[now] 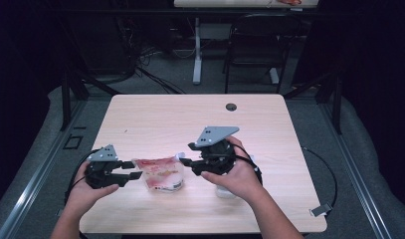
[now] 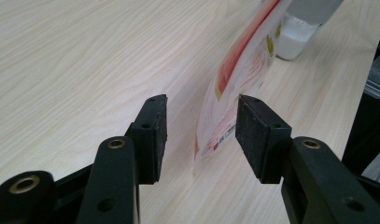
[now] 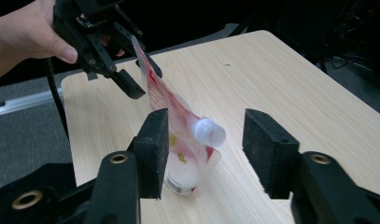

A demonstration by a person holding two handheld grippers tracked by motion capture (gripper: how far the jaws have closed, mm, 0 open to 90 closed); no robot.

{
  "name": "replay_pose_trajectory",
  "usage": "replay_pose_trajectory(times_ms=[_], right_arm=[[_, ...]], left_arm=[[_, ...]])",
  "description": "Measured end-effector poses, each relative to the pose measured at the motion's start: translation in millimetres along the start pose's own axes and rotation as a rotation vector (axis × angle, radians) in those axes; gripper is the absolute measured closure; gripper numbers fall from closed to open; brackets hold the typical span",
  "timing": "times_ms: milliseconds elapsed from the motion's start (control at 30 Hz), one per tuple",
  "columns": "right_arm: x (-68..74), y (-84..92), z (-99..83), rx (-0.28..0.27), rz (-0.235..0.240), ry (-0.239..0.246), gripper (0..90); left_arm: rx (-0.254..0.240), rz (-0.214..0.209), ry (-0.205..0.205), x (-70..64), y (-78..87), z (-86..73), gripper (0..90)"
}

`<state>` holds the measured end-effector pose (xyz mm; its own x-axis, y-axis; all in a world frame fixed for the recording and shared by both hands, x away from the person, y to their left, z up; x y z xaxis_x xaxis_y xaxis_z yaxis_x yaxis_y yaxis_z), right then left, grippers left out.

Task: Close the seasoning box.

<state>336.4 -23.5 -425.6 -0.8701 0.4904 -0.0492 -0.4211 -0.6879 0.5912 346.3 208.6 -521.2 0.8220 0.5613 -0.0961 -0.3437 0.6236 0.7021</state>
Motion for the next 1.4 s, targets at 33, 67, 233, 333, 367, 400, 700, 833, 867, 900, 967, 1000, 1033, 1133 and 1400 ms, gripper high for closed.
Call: replay_pose_trajectory(times_ms=[33,67,233,333,367,400,700,833,867,900,967,1000,1033,1133,1400], right_arm=[[-1.3,3.7,-2.6,-0.009,-0.009,-0.012,48.8],[-2.2,5.5,-4.4,-0.014,-0.016,-0.019,48.2],[-8.2,16.3,-19.0,-0.029,-0.037,-0.067,48.3],[-13.2,23.9,-26.5,-0.041,-0.056,-0.088,47.6],[-14.8,26.3,-28.3,-0.048,-0.063,-0.092,46.6],[-15.9,28.9,-30.2,-0.052,-0.070,-0.099,45.6],[-28.5,52.1,-44.7,-0.083,-0.144,-0.153,43.6],[-31.5,58.6,-51.1,-0.088,-0.178,-0.159,43.5],[-32.3,59.8,-53.0,-0.087,-0.189,-0.158,43.5],[-32.9,60.8,-54.6,-0.089,-0.197,-0.163,43.7],[-33.8,63.0,-57.5,-0.094,-0.201,-0.168,44.0],[-34.2,64.3,-58.9,-0.097,-0.203,-0.173,44.4],[-34.9,66.1,-60.4,-0.099,-0.209,-0.176,44.8],[-36.8,72.5,-65.5,-0.102,-0.226,-0.182,46.9],[-45.9,95.6,-82.6,-0.117,-0.286,-0.229,48.0]], left_arm=[[-0.001,0.002,0.000,0.4,1.7,0.4,53.8],[-0.006,0.004,0.002,0.5,3.6,0.7,53.8],[-0.013,0.005,0.008,3.8,10.4,-2.1,53.8],[-0.022,0.011,0.021,7.9,13.7,-3.8,53.8],[-0.021,0.014,0.024,9.3,15.0,-4.5,53.9],[-0.029,0.016,0.028,10.4,16.0,-4.8,53.9],[-0.046,0.036,0.061,22.3,23.3,-11.5,53.8],[-0.039,0.051,0.071,26.4,22.1,-14.7,53.9],[-0.037,0.054,0.075,26.9,22.0,-15.4,53.8],[-0.037,0.061,0.073,27.9,22.2,-15.8,53.9],[-0.041,0.069,0.075,29.5,23.0,-15.8,53.8],[-0.044,0.071,0.082,29.7,23.3,-15.9,53.9],[-0.045,0.075,0.085,30.4,23.5,-15.9,53.8],[-0.051,0.086,0.094,32.3,22.6,-16.4,53.6],[-0.039,0.108,0.105,36.1,19.9,-18.8,52.8]])
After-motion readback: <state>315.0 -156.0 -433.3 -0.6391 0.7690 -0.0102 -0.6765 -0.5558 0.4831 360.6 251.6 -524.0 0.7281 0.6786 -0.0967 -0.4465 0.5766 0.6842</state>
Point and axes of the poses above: each handheld gripper's, and its own axes: y roughly backward along the jaws, z roughly out of its top, x roughly to its left, the point moved 8 cm from there along -y, roughly forward along the jaws, and after that the axes turned 4 degrees about x, right-handed, at the moved point
